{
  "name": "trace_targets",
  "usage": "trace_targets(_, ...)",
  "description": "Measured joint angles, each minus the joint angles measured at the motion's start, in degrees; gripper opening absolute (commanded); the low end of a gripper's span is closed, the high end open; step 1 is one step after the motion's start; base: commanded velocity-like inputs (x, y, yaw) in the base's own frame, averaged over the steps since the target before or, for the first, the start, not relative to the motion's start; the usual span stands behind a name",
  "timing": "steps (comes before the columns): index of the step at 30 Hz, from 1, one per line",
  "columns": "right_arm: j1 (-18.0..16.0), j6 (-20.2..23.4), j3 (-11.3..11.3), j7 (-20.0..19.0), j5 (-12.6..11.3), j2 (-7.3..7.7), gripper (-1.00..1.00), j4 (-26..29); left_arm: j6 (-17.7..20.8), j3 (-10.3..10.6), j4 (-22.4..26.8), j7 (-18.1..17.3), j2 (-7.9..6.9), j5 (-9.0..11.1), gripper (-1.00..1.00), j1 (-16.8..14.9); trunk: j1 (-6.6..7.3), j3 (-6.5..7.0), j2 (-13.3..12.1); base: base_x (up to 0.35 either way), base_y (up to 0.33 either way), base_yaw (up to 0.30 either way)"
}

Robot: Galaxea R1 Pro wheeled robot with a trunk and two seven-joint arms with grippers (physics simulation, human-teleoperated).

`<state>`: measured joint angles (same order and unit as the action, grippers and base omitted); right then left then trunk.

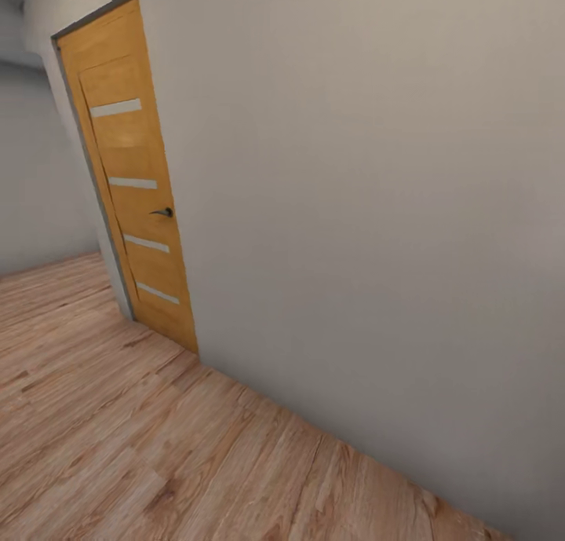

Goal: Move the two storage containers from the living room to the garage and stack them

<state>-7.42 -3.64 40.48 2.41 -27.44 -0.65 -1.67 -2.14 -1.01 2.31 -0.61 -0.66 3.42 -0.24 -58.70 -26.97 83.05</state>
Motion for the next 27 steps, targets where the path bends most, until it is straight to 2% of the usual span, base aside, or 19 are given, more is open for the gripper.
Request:
trace_targets(7,0.0,0.0,0.0,-0.03,0.17,0.0,1.0,0.0,-0.01,0.07,0.0,-0.1,-0.04,2.47,1.0,0.0,0.01,0.0,0.0,0.313,0.0,0.097)
trace_targets(27,0.0,0.0,0.0,0.0,0.17,-0.02,1.0,0.0,-0.01,0.08,0.0,-0.11,-0.04,2.71,1.0,0.0,0.0,0.0,0.0,0.285,0.0,0.268)
